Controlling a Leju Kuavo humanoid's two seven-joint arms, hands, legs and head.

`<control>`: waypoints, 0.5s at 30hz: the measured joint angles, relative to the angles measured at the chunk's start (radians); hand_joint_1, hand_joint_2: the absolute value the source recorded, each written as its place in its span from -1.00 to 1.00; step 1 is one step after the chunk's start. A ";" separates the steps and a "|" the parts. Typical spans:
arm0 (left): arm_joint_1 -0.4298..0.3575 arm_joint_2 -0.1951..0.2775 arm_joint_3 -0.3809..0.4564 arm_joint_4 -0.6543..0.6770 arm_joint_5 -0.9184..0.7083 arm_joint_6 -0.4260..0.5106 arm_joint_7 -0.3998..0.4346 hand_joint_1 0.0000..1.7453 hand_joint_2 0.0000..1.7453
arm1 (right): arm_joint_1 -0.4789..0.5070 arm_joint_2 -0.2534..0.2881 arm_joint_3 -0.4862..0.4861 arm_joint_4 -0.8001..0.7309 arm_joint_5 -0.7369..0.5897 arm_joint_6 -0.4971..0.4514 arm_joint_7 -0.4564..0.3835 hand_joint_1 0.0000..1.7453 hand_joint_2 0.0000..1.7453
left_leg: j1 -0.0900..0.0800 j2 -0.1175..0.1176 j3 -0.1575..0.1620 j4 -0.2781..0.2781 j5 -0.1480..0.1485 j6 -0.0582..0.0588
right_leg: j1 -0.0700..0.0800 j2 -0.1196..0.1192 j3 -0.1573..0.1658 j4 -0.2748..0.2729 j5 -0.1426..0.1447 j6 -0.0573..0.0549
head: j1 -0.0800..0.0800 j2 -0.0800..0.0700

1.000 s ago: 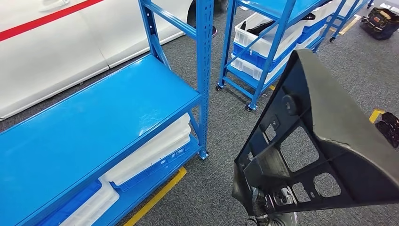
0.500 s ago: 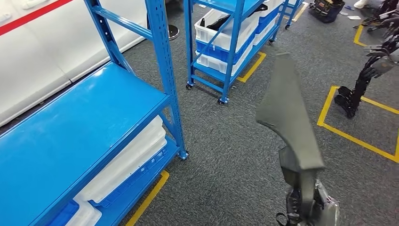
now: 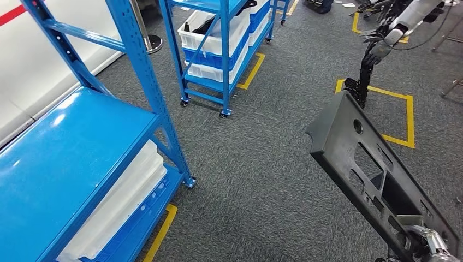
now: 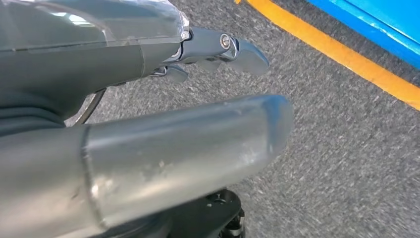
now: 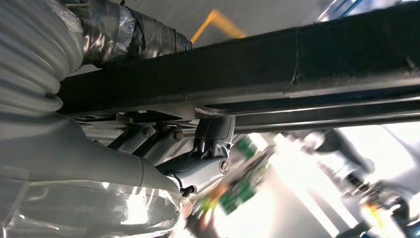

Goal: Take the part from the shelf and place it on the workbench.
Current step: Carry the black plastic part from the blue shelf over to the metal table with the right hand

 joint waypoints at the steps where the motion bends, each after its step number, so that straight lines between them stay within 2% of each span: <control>1: -0.001 0.000 0.003 -0.003 -0.002 0.000 0.003 -1.00 -1.00 | 0.001 0.002 -0.015 0.000 0.012 -0.009 0.008 1.00 1.00 | 0.001 0.005 0.002 0.000 -0.003 -0.005 | -0.002 0.012 -0.001 -0.001 0.002 -0.006 | 0.000 0.000; 2: -0.002 -0.001 0.005 -0.005 -0.003 0.000 0.004 -1.00 -1.00 | 0.001 0.003 -0.029 0.000 0.020 -0.018 0.014 1.00 1.00 | 0.003 -0.007 0.001 0.008 -0.012 -0.010 | -0.004 0.023 -0.001 -0.004 0.005 -0.012 | 0.000 0.000; 3: -0.002 -0.001 0.009 -0.007 -0.004 0.000 0.005 -1.00 -1.00 | 0.001 0.004 -0.040 0.000 0.026 -0.025 0.019 1.00 1.00 | 0.005 -0.031 -0.007 0.031 -0.031 -0.014 | -0.007 0.033 -0.001 -0.007 0.009 -0.019 | 0.000 0.000; 5: 0.000 -0.001 0.016 -0.009 -0.004 -0.001 0.006 -1.00 -1.00 | 0.001 0.008 -0.054 0.000 0.031 -0.038 0.026 1.00 1.00 | 0.009 -0.091 -0.052 0.136 -0.094 -0.020 | -0.010 0.054 -0.004 -0.009 0.014 -0.029 | 0.000 0.000; 6: 0.002 -0.001 0.019 -0.010 -0.005 -0.002 0.006 -1.00 -1.00 | 0.001 0.009 -0.056 0.000 0.032 -0.045 0.028 1.00 1.00 | 0.009 -0.106 -0.084 0.206 -0.126 -0.021 | -0.009 0.067 -0.006 -0.008 0.014 -0.031 | 0.000 0.000; 7: 0.003 -0.001 0.022 -0.011 -0.005 -0.004 0.007 -1.00 -1.00 | 0.001 0.010 -0.057 0.000 0.032 -0.054 0.030 1.00 1.00 | 0.009 -0.112 -0.111 0.263 -0.144 -0.022 | -0.008 0.082 -0.007 -0.007 0.015 -0.032 | 0.000 0.000; 8: 0.004 -0.001 0.024 -0.012 -0.005 -0.006 0.007 -1.00 -1.00 | 0.001 0.012 -0.057 0.000 0.033 -0.063 0.032 1.00 1.00 | 0.009 -0.115 -0.126 0.291 -0.143 -0.022 | -0.007 0.097 -0.007 -0.006 0.015 -0.033 | 0.000 0.000; 9: 0.005 -0.001 0.026 -0.012 -0.005 -0.007 0.006 -1.00 -1.00 | 0.002 0.012 -0.057 0.000 0.034 -0.071 0.034 1.00 1.00 | 0.009 -0.117 -0.124 0.278 -0.121 -0.019 | -0.005 0.112 -0.007 -0.004 0.015 -0.033 | 0.000 0.000; 10: 0.004 -0.001 0.028 -0.013 -0.005 -0.009 0.006 -1.00 -1.00 | 0.002 0.013 -0.057 0.000 0.035 -0.076 0.036 1.00 1.00 | 0.009 -0.124 -0.102 0.225 -0.082 -0.015 | -0.004 0.127 -0.006 -0.003 0.015 -0.033 | 0.000 0.000; 12: 0.004 0.000 0.031 -0.014 -0.006 -0.011 0.006 -1.00 -1.00 | 0.001 0.014 -0.058 0.000 0.037 -0.080 0.037 1.00 1.00 | 0.009 -0.168 -0.046 0.086 -0.014 -0.002 | -0.002 0.154 -0.005 -0.001 0.015 -0.030 | 0.000 0.000; 13: 0.004 0.000 0.034 -0.014 -0.007 -0.011 0.006 -1.00 -1.00 | 0.001 0.014 -0.058 -0.001 0.038 -0.081 0.037 1.00 1.00 | 0.009 -0.189 -0.026 0.038 0.002 0.003 | -0.003 0.167 -0.007 0.001 0.017 -0.026 | 0.000 0.000; 14: 0.003 0.000 0.037 -0.015 -0.007 -0.011 0.006 -1.00 -1.00 | 0.002 0.015 -0.058 -0.001 0.038 -0.082 0.037 1.00 1.00 | 0.008 -0.203 -0.018 0.015 0.004 0.006 | -0.004 0.179 -0.011 0.001 0.019 -0.019 | 0.000 0.000; 15: 0.002 0.000 0.039 -0.016 -0.007 -0.011 0.006 -1.00 -1.00 | 0.003 0.015 -0.058 -0.001 0.038 -0.083 0.038 1.00 1.00 | 0.007 -0.203 -0.015 0.010 0.003 0.009 | -0.006 0.190 -0.016 0.001 0.022 -0.012 | 0.000 0.000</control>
